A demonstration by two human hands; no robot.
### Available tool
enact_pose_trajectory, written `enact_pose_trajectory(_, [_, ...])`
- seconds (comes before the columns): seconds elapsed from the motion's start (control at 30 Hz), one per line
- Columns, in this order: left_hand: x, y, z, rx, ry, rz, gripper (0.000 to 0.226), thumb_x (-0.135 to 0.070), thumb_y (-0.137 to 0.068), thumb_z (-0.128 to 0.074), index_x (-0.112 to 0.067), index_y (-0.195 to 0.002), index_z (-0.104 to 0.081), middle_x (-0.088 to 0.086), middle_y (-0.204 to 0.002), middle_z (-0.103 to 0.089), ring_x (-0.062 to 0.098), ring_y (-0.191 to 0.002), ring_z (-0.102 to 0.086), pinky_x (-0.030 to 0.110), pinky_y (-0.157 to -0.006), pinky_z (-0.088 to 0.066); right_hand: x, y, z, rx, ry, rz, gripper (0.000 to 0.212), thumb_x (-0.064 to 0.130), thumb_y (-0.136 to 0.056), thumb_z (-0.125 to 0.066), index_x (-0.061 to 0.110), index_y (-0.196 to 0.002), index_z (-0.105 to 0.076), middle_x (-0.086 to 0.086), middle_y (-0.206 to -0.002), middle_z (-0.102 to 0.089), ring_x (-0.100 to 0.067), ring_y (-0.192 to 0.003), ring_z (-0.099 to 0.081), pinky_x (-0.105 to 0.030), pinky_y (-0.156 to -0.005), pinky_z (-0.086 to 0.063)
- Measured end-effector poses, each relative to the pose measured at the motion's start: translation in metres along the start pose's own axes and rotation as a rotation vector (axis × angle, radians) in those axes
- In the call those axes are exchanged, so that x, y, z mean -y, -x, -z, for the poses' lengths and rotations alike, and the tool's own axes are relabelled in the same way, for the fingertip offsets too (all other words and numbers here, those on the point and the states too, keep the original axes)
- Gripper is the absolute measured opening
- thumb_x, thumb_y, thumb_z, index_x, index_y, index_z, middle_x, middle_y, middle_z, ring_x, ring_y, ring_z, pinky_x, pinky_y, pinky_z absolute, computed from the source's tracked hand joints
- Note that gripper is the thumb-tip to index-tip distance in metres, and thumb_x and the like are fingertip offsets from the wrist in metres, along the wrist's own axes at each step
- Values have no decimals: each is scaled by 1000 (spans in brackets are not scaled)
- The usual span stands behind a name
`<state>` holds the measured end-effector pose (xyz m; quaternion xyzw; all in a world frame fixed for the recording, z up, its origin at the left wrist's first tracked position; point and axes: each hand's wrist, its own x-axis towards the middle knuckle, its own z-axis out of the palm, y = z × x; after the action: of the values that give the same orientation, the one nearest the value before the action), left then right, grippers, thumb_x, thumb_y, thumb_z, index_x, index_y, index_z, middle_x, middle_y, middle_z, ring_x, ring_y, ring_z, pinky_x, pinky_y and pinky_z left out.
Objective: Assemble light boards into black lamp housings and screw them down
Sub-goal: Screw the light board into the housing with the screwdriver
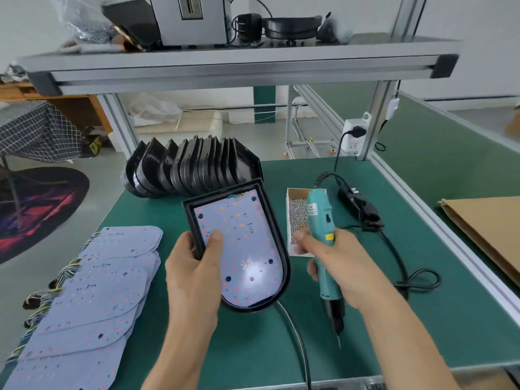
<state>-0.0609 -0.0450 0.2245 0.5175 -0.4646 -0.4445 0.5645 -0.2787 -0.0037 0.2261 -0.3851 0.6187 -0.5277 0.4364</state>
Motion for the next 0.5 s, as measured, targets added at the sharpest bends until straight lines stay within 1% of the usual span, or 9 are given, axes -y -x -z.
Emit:
enact_pose_trajectory(0.07, [-4, -7, 8, -2, 27, 33, 29, -57, -77, -69, -30, -89, -70, 5, -93, -73, 23, -84, -64, 63, -90, -55, -11, -4, -1, -12, 118, -34, 22, 27, -92, -76, 7, -98, -68, -4, -78, -66, -17, -51, -56, -28, -52, -50])
enact_pose_trajectory(0.1, [-6, -9, 10, 10, 41, 45, 28, -55, -78, -70, -28, -89, -70, 9, -97, -74, 24, -87, -64, 66, -94, -54, -16, -5, -1, -14, 183, -36, 19, 26, -93, -75, 10, -99, -66, -2, -75, -64, -15, -50, -58, -26, -52, -52])
enact_pose_trajectory(0.17, [-11, -10, 11, 25, 60, 58, 26, -47, -81, -71, -23, -90, -72, 16, -106, -76, 29, -91, -69, 66, -97, -53, -23, -6, -5, -2, 338, -21, 12, 25, -94, -70, 21, -103, -63, 2, -74, -64, -11, -49, -61, -24, -53, -54])
enact_pose_trajectory(0.23, [-13, -9, 12, 39, 75, 72, 24, -43, -82, -71, -21, -90, -73, 16, -107, -76, 38, -100, -73, 65, -96, -55, -28, -6, -9, -19, 463, -9, 14, 26, -93, -67, 25, -105, -60, -2, -80, -69, -14, -51, -66, -26, -53, -56])
enact_pose_trajectory(0.27, [-13, -9, 11, 52, 79, 79, 23, -42, -82, -71, -21, -90, -74, 14, -105, -77, 39, -103, -73, 63, -95, -56, -30, -6, -10, -56, 497, -9, 14, 28, -93, -66, 26, -105, -60, -3, -84, -71, -18, -57, -70, -29, -56, -59])
enact_pose_trajectory(0.3, [-14, -8, 10, 66, 82, 82, 21, -41, -82, -71, -23, -89, -74, 11, -102, -78, 37, -103, -73, 61, -93, -58, -30, -6, -10, -104, 517, -15, 15, 30, -93, -66, 26, -106, -60, -3, -88, -71, -22, -65, -72, -34, -63, -62])
enact_pose_trajectory(0.37, [-15, -6, 8, 89, 88, 78, 19, -39, -83, -71, -22, -89, -75, 6, -99, -80, 32, -98, -76, 57, -91, -60, -29, -6, -7, -211, 535, -45, 25, 31, -94, -67, 19, -112, -55, -4, -98, -69, -27, -82, -72, -44, -76, -61])
enact_pose_trajectory(0.43, [-14, -5, 7, 107, 87, 77, 19, -39, -82, -71, -22, -88, -75, 7, -99, -80, 28, -92, -76, 56, -90, -61, -28, -7, 0, -298, 564, -57, 37, 26, -94, -69, 12, -122, -48, -8, -107, -67, -30, -91, -69, -46, -81, -58])
enact_pose_trajectory(0.5, [-12, -3, 7, 131, 89, 75, 19, -41, -82, -71, -23, -89, -75, 6, -98, -80, 25, -89, -76, 53, -87, -62, -26, -5, 8, -361, 600, -61, 42, 24, -95, -69, 9, -126, -46, -12, -113, -65, -32, -97, -65, -47, -85, -56])
